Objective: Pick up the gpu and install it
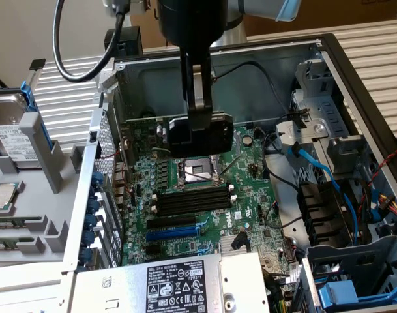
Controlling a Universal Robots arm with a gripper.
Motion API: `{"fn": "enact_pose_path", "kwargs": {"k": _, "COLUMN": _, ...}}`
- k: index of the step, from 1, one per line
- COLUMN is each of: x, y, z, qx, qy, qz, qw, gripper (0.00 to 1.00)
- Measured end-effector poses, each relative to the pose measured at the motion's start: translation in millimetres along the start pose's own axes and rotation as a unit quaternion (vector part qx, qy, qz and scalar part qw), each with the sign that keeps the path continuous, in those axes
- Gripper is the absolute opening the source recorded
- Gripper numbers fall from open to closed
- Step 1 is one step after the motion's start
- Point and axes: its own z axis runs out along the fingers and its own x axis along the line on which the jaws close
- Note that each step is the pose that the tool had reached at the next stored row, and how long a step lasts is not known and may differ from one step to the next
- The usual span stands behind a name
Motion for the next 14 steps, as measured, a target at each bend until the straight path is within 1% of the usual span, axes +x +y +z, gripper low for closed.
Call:
{"fn": "enact_pose_path", "kwargs": {"k": 2, "x": 5.0, "y": 0.4, "z": 4.6, "qx": 0.0002, "qy": 0.0026, "qz": 0.001, "qw": 1.0, "gripper": 0.27}}
{"fn": "enact_pose_path", "kwargs": {"k": 4, "x": 6.4, "y": 0.3, "z": 8.3, "qx": 0.0005, "qy": 0.0092, "qz": 0.003, "qw": 1.0, "gripper": 0.27}}
{"fn": "enact_pose_path", "kwargs": {"k": 5, "x": 6.5, "y": 0.3, "z": 10.3, "qx": 0.0006, "qy": 0.0132, "qz": 0.003, "qw": 0.9999, "gripper": 0.27}}
{"fn": "enact_pose_path", "kwargs": {"k": 6, "x": 6.6, "y": 0.3, "z": 13.7, "qx": 0.0007, "qy": 0.0147, "qz": 0.003, "qw": 0.9999, "gripper": 0.27}}
{"fn": "enact_pose_path", "kwargs": {"k": 8, "x": 7.1, "y": 0.7, "z": 20.8, "qx": 0.0007, "qy": 0.0157, "qz": 0.003, "qw": 0.9999, "gripper": 0.27}}
{"fn": "enact_pose_path", "kwargs": {"k": 10, "x": 8.2, "y": 2.9, "z": 28.0, "qx": 0.0007, "qy": 0.0166, "qz": 0.003, "qw": 0.9999, "gripper": 0.27}}
{"fn": "enact_pose_path", "kwargs": {"k": 12, "x": 9.8, "y": 4.9, "z": 33.7, "qx": 0.0007, "qy": 0.0179, "qz": 0.003, "qw": 0.9998, "gripper": 0.27}}
{"fn": "enact_pose_path", "kwargs": {"k": 14, "x": 12.5, "y": 7.2, "z": 38.1, "qx": 0.0007, "qy": 0.0184, "qz": 0.003, "qw": 0.9998, "gripper": 0.27}}
